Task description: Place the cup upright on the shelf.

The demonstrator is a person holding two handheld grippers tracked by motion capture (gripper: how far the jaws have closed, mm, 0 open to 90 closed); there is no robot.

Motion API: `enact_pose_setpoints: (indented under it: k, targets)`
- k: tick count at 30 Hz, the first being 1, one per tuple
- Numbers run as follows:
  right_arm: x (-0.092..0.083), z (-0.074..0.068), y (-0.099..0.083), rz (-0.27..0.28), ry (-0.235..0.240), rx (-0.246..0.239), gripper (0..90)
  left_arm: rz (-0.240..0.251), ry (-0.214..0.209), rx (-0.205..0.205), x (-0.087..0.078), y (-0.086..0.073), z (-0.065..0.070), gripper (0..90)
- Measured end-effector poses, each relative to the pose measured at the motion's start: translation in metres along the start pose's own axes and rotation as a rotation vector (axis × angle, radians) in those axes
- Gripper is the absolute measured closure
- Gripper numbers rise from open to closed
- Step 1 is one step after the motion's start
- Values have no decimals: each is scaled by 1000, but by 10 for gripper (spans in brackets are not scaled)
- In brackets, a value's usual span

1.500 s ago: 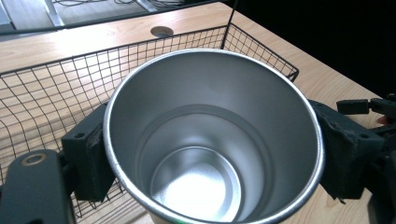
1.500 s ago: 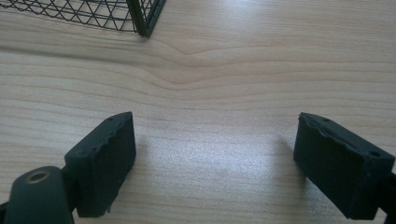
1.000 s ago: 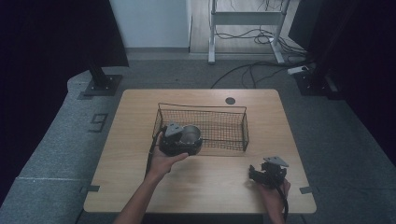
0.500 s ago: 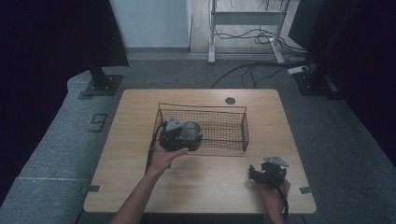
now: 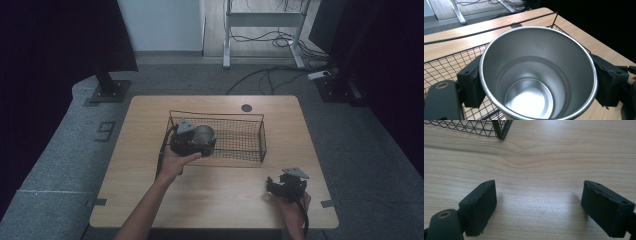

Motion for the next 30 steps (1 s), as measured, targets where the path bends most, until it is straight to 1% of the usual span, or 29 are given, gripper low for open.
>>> enact_pose_setpoints:
  k: [5, 7, 11, 16, 20, 22, 24, 28, 30]
  targets:
    - [0, 0, 0, 1, -1, -1, 129, -4, 3, -2, 1, 2, -2, 149]
    - [0, 0, 0, 1, -1, -1, 130, -4, -5, -3, 2, 5, -1, 149]
    - [0, 0, 0, -1, -1, -1, 130, -1, -1, 13, 2, 13, -2, 149]
    - [0, 0, 0, 2, -1, 0, 130, -3, 2, 11, 5, 19, -4, 149]
    - [0, 0, 0, 3, -1, -2, 130, -8, 3, 12, 8, 21, -5, 149]
    - [0, 0, 0, 3, -1, -2, 130, -16, 6, 25, 10, 22, -6, 149]
    - [0, 0, 0, 3, -1, -2, 130, -13, 7, 36, 11, 23, -7, 149]
    - [0, 0, 0, 3, -1, -2, 130, -10, 1, 28, 12, 25, -10, 149]
    - [0, 0, 0, 2, 0, 0, 130, -15, 8, 29, 14, 26, -11, 148]
Point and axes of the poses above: each handheld gripper's, and its own axes: x roughly forward along the jaws, y roughly out of its top, z roughly to its right, the point moved 4 cm from there along x, roughly forward along the jaws, and after that the axes turned 6 degrees about x, right-handed, at the moved point
